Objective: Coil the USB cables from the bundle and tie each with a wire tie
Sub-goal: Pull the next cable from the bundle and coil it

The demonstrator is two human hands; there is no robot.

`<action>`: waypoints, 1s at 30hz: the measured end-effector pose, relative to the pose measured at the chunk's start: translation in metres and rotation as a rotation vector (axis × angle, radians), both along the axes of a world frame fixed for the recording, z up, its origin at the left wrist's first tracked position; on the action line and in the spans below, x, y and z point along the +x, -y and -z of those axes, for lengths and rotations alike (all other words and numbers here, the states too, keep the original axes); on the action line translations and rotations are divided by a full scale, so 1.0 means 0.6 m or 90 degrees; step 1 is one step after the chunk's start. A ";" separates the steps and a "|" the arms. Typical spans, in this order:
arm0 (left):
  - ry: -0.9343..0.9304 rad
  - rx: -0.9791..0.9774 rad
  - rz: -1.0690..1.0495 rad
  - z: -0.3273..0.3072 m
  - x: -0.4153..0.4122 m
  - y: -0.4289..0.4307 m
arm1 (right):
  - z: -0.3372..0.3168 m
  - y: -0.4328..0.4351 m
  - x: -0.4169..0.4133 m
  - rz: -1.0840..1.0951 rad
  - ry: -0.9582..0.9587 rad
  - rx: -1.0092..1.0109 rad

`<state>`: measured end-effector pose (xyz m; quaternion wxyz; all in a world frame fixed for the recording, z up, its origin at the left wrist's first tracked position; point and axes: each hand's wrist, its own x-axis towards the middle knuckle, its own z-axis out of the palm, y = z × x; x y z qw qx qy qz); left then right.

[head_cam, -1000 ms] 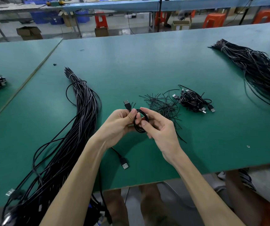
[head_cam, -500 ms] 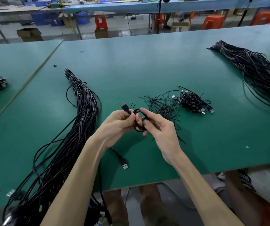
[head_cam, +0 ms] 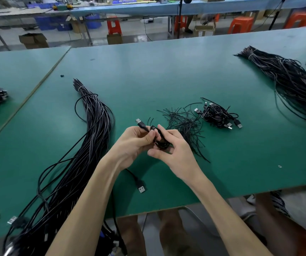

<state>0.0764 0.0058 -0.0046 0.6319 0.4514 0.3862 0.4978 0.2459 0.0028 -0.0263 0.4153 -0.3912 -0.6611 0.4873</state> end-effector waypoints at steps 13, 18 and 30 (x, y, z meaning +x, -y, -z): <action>-0.095 0.044 -0.057 0.004 0.002 0.000 | 0.000 0.006 -0.003 0.064 -0.032 0.007; -0.044 0.022 -0.052 0.005 -0.005 -0.002 | 0.009 0.006 -0.005 0.088 -0.067 0.022; -0.088 0.071 -0.085 0.003 -0.004 -0.002 | 0.007 0.006 -0.001 0.110 0.004 0.051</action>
